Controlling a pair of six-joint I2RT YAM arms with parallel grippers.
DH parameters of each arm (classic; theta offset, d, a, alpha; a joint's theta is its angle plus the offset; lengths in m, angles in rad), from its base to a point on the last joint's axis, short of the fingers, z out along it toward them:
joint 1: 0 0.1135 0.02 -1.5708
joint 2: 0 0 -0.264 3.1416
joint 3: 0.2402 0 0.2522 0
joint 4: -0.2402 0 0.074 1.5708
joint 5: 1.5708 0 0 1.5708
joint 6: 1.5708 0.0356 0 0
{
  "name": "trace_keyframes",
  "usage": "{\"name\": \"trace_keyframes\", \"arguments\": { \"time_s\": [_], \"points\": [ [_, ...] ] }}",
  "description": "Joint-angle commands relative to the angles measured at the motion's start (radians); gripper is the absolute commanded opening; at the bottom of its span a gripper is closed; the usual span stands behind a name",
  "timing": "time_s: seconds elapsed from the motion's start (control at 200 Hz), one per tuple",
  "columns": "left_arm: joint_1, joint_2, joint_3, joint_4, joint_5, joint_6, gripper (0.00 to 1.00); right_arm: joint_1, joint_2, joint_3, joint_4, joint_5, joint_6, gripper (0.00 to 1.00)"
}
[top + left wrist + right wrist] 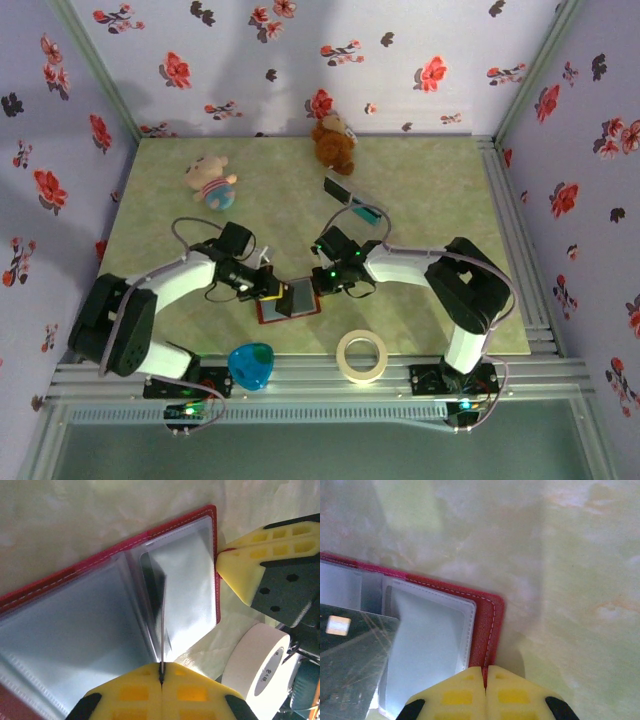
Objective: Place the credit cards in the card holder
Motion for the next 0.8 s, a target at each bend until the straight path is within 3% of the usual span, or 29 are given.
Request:
{"name": "trace_keyframes", "arguments": {
  "time_s": [0.0,0.26,0.795],
  "points": [
    [0.013,-0.031,-0.022,-0.043,-0.041,-0.021,0.0,-0.005,0.053,-0.023,-0.039,0.017,-0.024,0.0],
    [0.012,0.034,-0.038,0.011,0.047,-0.009,0.0,-0.007,0.061,-0.023,-0.034,0.005,-0.024,0.0],
    [0.031,0.018,-0.065,-0.004,0.013,-0.033,0.0,-0.007,0.07,-0.035,-0.031,-0.002,-0.028,0.0]
  ]
}}
